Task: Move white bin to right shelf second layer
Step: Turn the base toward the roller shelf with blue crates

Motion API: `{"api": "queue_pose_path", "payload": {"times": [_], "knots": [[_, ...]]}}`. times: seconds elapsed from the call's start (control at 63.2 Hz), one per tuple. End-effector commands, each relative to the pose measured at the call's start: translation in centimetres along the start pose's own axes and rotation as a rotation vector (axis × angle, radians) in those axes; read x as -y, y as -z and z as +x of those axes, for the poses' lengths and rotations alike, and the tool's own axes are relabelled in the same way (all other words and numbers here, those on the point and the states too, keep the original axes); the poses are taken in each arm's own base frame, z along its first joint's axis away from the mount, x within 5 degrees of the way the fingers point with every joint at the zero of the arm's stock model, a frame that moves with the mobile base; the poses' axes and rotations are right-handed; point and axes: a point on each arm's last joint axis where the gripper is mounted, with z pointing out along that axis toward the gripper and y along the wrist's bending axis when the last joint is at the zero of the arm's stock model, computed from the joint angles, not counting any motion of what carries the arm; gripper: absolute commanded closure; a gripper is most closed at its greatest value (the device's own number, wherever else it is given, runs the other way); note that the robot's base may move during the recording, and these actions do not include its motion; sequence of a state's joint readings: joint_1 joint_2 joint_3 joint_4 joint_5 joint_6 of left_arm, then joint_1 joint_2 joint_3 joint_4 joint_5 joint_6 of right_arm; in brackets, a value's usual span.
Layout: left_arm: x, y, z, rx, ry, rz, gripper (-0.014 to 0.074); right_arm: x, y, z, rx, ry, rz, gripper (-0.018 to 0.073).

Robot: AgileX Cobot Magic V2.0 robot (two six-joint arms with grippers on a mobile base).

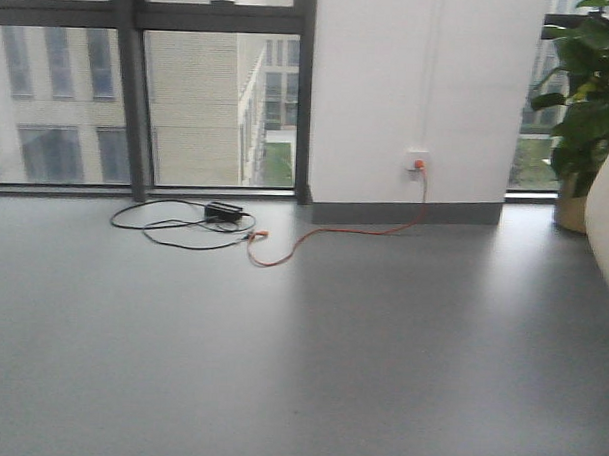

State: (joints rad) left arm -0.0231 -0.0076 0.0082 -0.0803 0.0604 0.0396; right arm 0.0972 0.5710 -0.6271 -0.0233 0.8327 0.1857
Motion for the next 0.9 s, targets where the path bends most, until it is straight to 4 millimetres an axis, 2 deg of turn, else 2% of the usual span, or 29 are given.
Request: {"api": "queue_pose_path", "payload": {"times": [0.0,0.886], "knots": [[-0.03,0.04,0.09,0.071,0.011,0.003,0.0512,-0.19,0.66,-1.43,0.110,-0.003,-0.016,0.0492],[-0.03,0.04,0.09,0.071,0.011,0.003,0.0512,-0.19,0.66,-1.42,0.110,-0.003,-0.016,0.0493]]}}
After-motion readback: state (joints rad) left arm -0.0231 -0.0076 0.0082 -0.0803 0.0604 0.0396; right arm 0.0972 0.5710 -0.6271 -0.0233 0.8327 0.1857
